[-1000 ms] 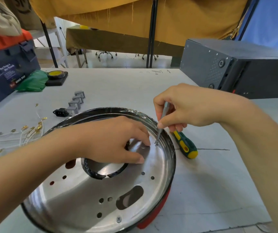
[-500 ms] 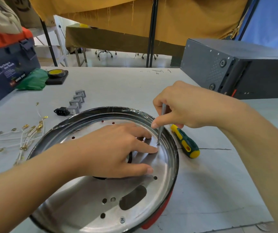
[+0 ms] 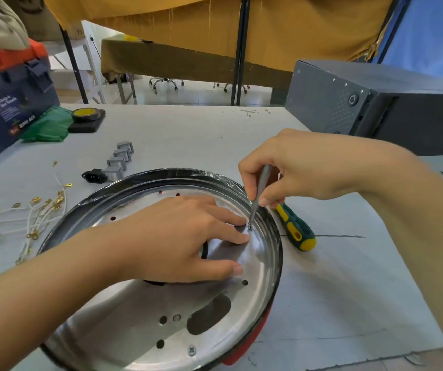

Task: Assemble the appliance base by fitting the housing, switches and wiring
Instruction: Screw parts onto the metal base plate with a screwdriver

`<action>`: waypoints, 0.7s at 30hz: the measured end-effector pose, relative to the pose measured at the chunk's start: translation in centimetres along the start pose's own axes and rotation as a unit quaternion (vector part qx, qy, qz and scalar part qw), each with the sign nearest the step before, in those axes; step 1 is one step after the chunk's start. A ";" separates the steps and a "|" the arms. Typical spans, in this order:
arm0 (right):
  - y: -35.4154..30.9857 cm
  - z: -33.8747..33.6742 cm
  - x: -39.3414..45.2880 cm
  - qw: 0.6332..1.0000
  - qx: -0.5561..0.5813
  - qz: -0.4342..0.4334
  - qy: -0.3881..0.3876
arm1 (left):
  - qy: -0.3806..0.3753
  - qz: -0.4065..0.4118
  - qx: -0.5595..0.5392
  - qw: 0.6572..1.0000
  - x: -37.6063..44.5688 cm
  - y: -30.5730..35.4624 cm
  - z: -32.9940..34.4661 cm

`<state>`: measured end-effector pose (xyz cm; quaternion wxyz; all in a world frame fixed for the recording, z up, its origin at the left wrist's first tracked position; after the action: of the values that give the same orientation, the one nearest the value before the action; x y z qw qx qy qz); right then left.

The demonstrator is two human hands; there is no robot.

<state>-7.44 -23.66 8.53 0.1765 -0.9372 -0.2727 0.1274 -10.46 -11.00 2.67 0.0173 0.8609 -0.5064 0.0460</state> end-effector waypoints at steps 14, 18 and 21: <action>-0.6 -0.1 1.1 0.988 -0.146 0.030 0.045 | 0.001 -0.001 -0.006 1.000 -0.1 -0.1 0.1; -0.5 0.0 0.8 0.993 -0.116 0.038 -0.005 | -0.002 -0.001 -0.004 1.000 -0.1 -0.1 0.1; -0.7 0.0 0.7 0.997 -0.069 0.017 -0.024 | -0.002 -0.003 -0.005 1.000 -0.1 -0.2 0.1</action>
<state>-7.21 -22.72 8.76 0.1031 -0.9482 -0.2690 0.1338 -10.36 -10.88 2.54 0.0205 0.8624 -0.5042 0.0413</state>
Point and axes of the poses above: each hand's wrist, its own x-axis towards the middle knuckle, its own z-axis out of the palm, y = z × x, the point moved 5 cm from there along x, towards the middle knuckle, and after that the axes turned 5 degrees about x, right-handed, at the moved point
